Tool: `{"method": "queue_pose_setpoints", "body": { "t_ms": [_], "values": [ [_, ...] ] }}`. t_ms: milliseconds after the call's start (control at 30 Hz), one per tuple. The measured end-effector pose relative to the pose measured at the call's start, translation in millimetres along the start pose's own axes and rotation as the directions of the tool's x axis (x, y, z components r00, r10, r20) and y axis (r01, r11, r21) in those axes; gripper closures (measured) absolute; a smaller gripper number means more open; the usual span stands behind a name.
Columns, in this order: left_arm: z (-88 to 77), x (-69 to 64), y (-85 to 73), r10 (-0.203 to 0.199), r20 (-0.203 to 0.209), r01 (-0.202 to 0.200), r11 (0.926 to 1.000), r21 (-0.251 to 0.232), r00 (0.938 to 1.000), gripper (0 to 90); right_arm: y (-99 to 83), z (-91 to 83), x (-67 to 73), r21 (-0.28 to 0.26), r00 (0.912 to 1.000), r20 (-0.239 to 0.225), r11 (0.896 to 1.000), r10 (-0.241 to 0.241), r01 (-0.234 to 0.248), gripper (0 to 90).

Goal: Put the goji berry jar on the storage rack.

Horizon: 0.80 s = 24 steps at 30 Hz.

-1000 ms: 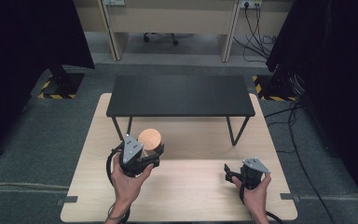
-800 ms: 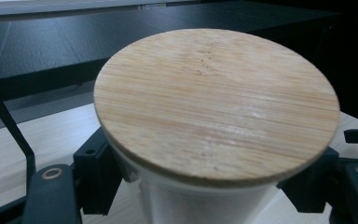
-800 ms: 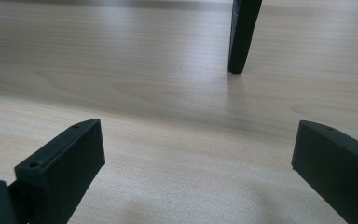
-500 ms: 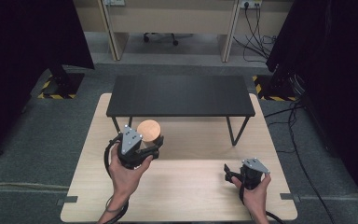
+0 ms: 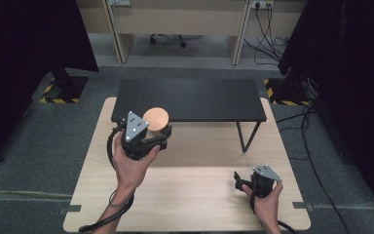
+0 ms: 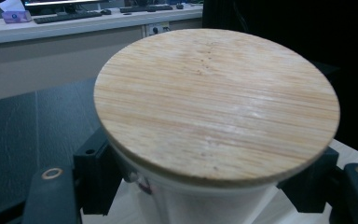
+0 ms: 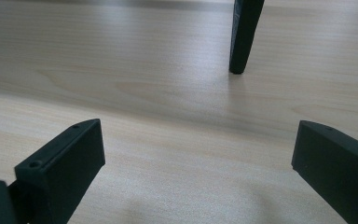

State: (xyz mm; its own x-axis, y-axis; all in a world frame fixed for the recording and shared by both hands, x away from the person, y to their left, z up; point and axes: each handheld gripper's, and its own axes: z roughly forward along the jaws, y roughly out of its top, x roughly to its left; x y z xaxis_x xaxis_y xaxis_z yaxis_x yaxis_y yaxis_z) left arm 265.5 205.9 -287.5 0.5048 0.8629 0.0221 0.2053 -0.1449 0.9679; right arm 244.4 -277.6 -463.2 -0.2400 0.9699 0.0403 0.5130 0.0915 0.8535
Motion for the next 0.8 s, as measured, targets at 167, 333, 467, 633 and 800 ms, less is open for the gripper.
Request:
{"method": "queue_pose_setpoints", "body": {
  "t_ms": [167, 333, 467, 633, 800],
  "values": [
    [8.4, 2.9, 17.4, 0.008, -0.017, -0.008, 1.0, 0.004, 0.9998, 25.5, -0.1, -0.1, -0.1, -0.001, 1.0, -0.001, 1.0, -0.001, 0.001, 2.6],
    [22.4, 8.3, 30.6, 0.006, -0.037, -0.005, 0.9996, 0.028, 0.9993, 25.5, -0.4, -0.2, 0.0, -0.002, 1.0, -0.001, 1.0, -0.005, 0.005, 2.6],
    [37.4, 13.2, 36.4, 0.008, -0.068, -0.004, 0.9987, 0.051, 0.9977, 25.5, -0.7, -0.2, -0.4, -0.004, 1.0, -0.003, 1.0, -0.005, 0.005, 2.6],
    [51.9, 21.2, 38.4, -0.001, -0.09, 0.007, 0.9974, 0.072, 0.9959, 25.5, -0.5, -0.1, -1.0, -0.003, 1.0, -0.005, 1.0, -0.001, 0.001, 2.6],
    [63.8, 25.4, 36.7, -0.005, -0.108, 0.014, 0.9962, 0.086, 0.9941, 25.5, -0.6, -0.1, -1.2, -0.003, 1.0, -0.006, 1.0, 0.0, 0.0, 2.6]
  ]
}}
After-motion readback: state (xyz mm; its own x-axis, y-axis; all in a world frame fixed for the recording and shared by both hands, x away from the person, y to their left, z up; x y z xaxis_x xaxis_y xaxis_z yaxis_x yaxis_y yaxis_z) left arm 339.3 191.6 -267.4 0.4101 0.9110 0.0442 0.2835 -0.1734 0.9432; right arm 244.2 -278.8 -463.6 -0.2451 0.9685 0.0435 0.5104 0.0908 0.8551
